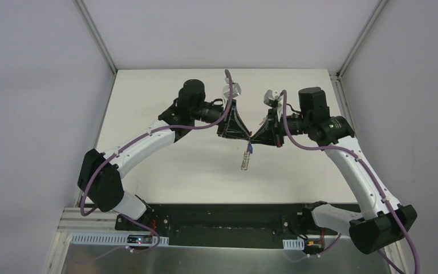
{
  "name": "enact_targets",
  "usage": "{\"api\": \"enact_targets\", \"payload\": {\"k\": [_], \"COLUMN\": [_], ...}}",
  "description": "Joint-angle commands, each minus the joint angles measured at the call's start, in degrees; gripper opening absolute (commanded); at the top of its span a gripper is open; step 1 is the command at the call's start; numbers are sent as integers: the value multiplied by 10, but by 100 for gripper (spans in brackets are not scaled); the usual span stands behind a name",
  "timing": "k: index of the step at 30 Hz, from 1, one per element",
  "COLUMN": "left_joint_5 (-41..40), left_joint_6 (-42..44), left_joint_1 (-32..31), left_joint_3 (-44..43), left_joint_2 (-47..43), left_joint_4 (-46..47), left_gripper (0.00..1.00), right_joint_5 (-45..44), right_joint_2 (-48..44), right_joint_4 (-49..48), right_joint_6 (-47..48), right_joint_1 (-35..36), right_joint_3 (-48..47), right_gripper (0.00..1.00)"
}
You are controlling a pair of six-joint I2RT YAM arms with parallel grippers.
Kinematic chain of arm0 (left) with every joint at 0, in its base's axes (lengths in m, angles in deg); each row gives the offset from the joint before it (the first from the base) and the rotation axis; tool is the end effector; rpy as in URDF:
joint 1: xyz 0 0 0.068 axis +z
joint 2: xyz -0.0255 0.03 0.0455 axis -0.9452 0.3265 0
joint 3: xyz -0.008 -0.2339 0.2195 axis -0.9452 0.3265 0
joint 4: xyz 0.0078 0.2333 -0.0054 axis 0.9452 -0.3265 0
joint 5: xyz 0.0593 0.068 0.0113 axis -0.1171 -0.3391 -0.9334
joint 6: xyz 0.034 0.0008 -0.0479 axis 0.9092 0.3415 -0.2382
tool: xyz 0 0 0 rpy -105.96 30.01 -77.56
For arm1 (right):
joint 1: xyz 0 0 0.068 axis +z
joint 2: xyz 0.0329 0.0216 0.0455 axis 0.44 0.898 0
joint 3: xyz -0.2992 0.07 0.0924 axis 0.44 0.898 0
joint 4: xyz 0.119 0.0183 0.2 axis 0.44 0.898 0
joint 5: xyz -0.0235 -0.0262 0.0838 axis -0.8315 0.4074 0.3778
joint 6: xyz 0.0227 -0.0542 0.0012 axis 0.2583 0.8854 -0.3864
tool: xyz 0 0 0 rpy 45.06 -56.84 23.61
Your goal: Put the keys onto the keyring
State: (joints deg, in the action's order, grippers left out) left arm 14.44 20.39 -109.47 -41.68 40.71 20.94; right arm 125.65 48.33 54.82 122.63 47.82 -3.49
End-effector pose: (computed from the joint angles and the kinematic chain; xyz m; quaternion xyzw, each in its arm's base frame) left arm 0.2191 -0.2228 0.4257 0.4510 0.5414 -0.6241 0.3377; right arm 0.1552 0.1017 0.4207 -0.5654 0.5576 0.3946 0.4622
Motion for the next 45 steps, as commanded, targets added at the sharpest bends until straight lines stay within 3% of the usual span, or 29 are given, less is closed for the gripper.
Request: {"api": "enact_targets", "payload": {"k": [1,7,20,38,45], "left_joint_5": [8,-6,-31,-35,-34], "left_joint_6": [112,198,329,324,316], "left_joint_1": [4,-8,-32,-40,-40], "left_joint_3": [-58,-90,-123,-136,-138], "left_joint_2": [-24,-16,-1,17,19], "left_joint_4": [-98,-200,-327,-325,-319], "left_gripper": [27,37,36,15,14], "right_joint_5": [-31,-40,-33,-34,-37], "right_joint_2": [20,44,55,47,45], "right_joint_4": [84,101,101,84,82], "right_joint_6": [71,77,71,61,60], "right_joint_1": [22,43,46,47,47], "right_joint_3": [-49,-63,-71,-51,-44], "right_gripper": [0,0,0,0,0]}}
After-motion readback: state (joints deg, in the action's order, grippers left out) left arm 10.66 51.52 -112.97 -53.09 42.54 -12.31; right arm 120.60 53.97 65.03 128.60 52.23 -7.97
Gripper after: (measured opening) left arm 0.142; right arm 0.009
